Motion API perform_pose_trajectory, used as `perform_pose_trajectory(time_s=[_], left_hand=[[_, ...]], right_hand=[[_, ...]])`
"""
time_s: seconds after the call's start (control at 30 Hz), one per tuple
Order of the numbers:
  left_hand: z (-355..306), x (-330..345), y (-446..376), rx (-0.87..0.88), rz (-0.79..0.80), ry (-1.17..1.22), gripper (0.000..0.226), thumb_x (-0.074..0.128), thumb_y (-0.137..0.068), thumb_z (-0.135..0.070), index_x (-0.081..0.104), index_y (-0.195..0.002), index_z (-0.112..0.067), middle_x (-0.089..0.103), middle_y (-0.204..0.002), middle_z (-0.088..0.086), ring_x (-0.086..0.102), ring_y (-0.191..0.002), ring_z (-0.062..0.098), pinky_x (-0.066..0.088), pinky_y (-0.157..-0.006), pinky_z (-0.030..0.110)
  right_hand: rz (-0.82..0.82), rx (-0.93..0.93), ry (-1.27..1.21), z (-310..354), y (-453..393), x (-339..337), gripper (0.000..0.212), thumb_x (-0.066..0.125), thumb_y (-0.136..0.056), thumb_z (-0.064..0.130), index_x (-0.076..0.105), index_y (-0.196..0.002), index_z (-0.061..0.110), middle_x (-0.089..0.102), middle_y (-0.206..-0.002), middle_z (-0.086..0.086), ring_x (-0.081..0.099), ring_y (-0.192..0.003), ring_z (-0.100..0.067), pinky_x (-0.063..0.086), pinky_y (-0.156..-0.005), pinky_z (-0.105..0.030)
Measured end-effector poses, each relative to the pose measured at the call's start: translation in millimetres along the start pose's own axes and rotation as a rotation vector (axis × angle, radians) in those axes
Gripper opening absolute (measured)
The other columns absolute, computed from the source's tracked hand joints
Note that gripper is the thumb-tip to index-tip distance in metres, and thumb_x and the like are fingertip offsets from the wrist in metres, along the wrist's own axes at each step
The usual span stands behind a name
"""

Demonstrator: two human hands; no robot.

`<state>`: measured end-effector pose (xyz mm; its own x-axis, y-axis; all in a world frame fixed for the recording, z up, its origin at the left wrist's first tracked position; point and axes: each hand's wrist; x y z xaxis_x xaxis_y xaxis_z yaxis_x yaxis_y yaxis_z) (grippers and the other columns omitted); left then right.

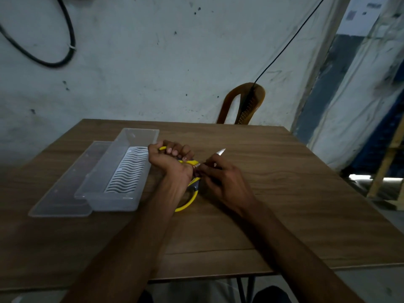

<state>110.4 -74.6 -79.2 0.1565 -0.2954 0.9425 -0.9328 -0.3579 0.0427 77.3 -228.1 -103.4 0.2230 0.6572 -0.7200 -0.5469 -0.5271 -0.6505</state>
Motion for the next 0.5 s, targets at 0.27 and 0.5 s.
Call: perform_pose_trajectory(time_s=[0.27,0.5], left_hand=[[-3.5,0.5,-1.2,-0.021,-0.026,0.042,0.035,0.032,-0.085,-0.031,0.032,-0.052,-0.020,0.025,-0.050,-0.004,0.018,-0.045,0.013,0.011,-0.050,0.021],[0.0,-0.5,-3.2,-0.013,-0.036,0.003,0.031,0.033,-0.083,-0.031,0.030,-0.054,-0.020,0.024,-0.050,-0.004,0.015,-0.047,0.013,0.010,-0.049,0.021]], right_hand=[[-0.395,0.352,-0.079,-14.4,3.3,-13.6,0.020,0.075,-0.087,0.009,0.080,-0.104,0.017,0.066,-0.089,0.000,0.061,-0.080,-0.005,0.054,-0.069,-0.024],[-0.234,0.217,0.003,3.0,1.8,7.9,0.026,0.066,-0.089,0.021,0.078,-0.112,0.015,0.061,-0.091,-0.006,0.062,-0.071,-0.019,0.053,-0.063,-0.033]])
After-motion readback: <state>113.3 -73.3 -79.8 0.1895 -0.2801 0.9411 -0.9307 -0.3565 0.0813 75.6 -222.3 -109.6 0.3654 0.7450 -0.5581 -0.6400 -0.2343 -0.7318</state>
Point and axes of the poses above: each hand's wrist, its own y-axis away from the middle knuckle, its own x-axis out of the palm, z = x × y
